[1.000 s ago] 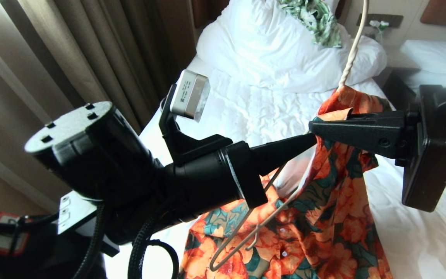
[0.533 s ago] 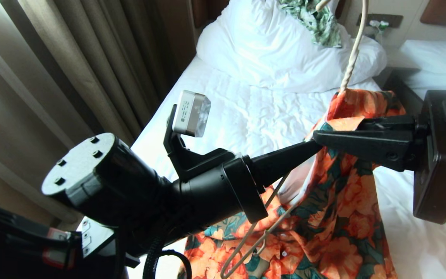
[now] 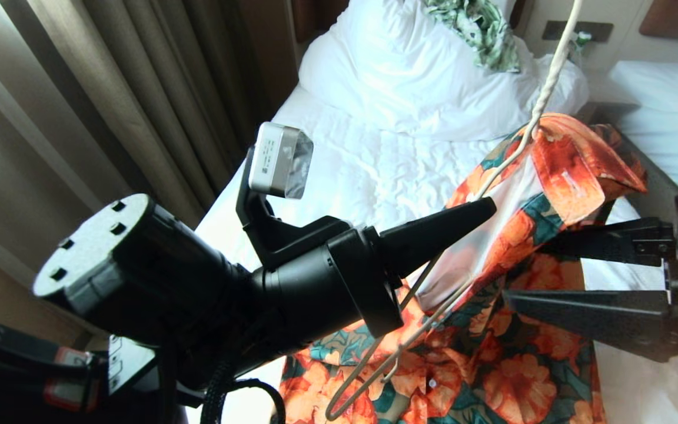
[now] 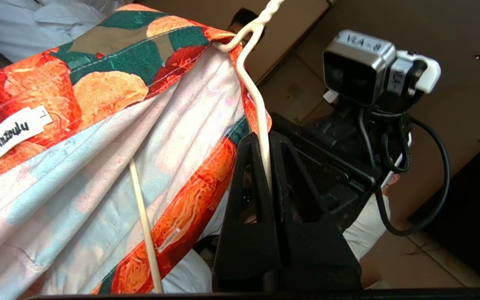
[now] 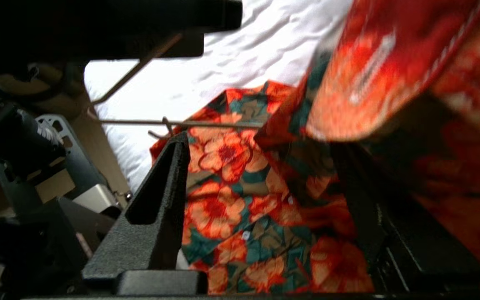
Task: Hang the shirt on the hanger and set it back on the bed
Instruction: Hook one side of the shirt onto the hanger
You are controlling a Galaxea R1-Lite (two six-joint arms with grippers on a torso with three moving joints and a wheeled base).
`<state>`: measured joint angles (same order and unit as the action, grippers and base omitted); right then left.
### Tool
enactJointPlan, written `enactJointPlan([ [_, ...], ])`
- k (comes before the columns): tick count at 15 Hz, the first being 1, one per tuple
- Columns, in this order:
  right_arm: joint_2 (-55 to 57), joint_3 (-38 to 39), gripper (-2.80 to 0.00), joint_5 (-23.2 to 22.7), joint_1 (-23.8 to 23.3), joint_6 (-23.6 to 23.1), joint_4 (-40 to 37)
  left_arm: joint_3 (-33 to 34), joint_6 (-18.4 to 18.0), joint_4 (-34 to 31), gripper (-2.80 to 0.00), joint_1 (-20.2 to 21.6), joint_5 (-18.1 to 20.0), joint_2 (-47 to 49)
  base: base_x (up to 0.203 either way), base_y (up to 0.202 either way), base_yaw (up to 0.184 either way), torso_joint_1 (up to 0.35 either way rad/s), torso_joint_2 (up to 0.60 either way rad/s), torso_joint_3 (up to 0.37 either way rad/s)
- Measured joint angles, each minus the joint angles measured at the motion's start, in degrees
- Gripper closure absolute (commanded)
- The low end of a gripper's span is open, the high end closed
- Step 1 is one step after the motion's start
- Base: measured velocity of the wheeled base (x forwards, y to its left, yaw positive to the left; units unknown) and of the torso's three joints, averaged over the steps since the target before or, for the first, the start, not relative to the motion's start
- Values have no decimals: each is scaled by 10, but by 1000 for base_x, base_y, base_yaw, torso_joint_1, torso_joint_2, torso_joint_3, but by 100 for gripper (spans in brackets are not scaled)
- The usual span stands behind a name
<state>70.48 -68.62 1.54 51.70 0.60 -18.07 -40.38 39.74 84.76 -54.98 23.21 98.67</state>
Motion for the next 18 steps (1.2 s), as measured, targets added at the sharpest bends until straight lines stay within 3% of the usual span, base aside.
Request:
enactJointPlan([
  [2,-12,-6,-280,0,1,14,-39,3,-1,0,0,2,0,-6,0,0,0,0,0,0],
  [3,-20,-8,0,-1,1,17,-56,5,-1,0,0,2,-1,-8,0,0,0,0,0,0],
  [7,-55,-23,0,3,0,18,-126,9,-1,-7,0,4,-2,-16,0,0,0,0,0,0],
  [10,-64,-76,0,3,-13,18,-167,7,-1,-28,0,1,1,-23,0,0,0,0,0,0],
  [14,-34,-245,0,-21,-31,24,-268,8,0,-30,0,-7,7,-26,0,0,0,0,0,0],
  [17,29,-373,0,-82,-115,-17,-353,11,0,-30,0,-9,7,-28,0,0,0,0,0,0],
  [18,50,-403,-280,-114,-153,-47,-374,13,0,-30,0,-9,7,-30,0,0,0,0,0,0],
])
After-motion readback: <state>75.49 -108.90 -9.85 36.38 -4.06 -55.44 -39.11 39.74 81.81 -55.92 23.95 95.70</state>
